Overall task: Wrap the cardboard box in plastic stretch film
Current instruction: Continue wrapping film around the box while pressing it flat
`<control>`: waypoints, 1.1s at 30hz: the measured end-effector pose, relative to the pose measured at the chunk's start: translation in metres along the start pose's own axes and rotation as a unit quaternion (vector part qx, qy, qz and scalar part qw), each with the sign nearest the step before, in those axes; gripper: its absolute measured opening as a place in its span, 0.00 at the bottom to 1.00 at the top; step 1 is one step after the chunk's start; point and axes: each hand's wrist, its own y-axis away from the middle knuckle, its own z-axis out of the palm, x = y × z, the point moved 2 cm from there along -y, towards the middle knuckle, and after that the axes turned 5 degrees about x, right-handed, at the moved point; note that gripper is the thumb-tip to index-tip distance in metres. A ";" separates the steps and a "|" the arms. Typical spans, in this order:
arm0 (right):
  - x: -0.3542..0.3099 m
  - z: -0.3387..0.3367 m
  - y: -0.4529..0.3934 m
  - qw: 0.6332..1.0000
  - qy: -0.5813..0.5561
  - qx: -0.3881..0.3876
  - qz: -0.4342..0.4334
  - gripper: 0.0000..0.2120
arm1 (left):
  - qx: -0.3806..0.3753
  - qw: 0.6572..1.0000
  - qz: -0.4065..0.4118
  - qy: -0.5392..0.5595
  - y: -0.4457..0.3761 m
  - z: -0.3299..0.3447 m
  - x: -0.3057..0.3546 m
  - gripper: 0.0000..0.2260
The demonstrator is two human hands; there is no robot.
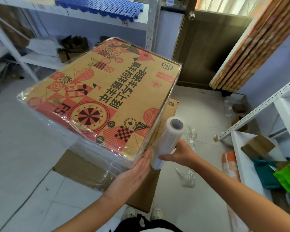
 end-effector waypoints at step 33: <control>-0.001 0.027 -0.003 0.983 -0.169 -0.046 -0.054 0.31 | 0.197 0.917 -0.280 0.205 -0.016 -0.039 0.018 0.13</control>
